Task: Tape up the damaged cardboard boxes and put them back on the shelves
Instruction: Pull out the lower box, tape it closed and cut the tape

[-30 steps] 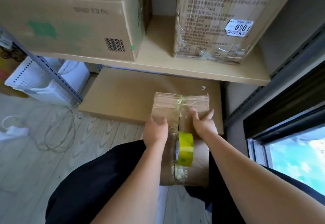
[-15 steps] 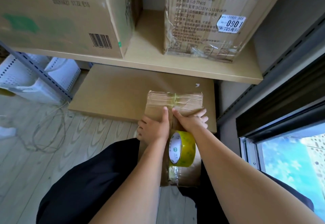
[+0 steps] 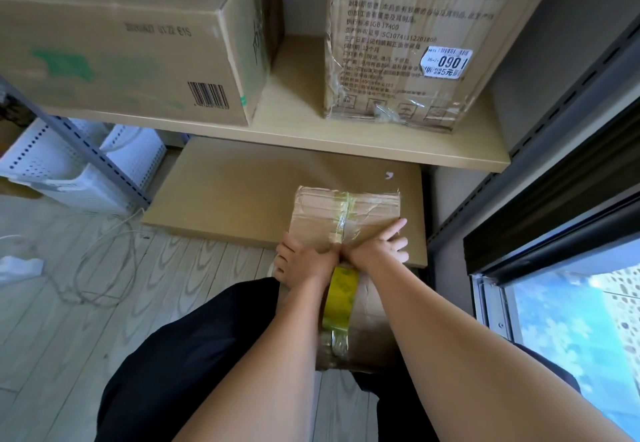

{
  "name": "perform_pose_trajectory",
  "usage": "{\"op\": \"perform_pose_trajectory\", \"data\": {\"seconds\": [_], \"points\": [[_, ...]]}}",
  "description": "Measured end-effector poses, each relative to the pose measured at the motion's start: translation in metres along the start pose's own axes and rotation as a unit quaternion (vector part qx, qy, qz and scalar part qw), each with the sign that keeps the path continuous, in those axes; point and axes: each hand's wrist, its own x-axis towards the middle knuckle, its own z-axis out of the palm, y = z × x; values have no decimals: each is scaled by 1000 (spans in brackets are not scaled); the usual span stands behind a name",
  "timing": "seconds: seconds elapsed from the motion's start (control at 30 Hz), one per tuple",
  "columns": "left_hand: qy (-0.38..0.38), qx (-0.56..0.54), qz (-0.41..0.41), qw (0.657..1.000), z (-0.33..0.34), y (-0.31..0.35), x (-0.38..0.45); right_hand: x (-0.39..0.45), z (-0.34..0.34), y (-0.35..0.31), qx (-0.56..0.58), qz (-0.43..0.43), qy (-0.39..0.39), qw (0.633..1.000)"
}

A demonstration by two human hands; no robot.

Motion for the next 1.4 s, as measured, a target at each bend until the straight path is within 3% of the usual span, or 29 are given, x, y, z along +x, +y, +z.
{"op": "perform_pose_trajectory", "data": {"seconds": [0.1,0.3,0.53,0.6,0.7,0.93,1.1,1.23,1.3,1.4], "points": [[-28,-3,-4,1000,-6,-3,-3,-6,-12,-1,21,5,-54,998],[-15,26,31,999,-5,-7,-17,-36,-30,23,26,-85,-43,995],[-85,-85,-38,992,-18,-19,-19,-112,14,56,255,-67,-93,960],[-71,-102,-45,991,-20,-25,-20,-125,26,69,244,-87,-114,959],[-93,-95,-47,990,-24,-29,-25,-138,30,81,242,-92,-83,962],[-137,-72,-45,987,-22,-33,-30,-140,22,88,96,-75,-87,989],[-163,-62,-87,981,-22,-44,-41,-146,20,85,127,-55,-80,987],[-185,-43,-67,980,-24,-46,-44,-158,21,91,158,-33,-88,983],[-174,-27,-56,983,-21,-46,-45,-154,32,100,54,-81,-112,989],[-144,-4,-43,989,-16,-46,-49,-163,40,105,118,-58,-135,982]]}}
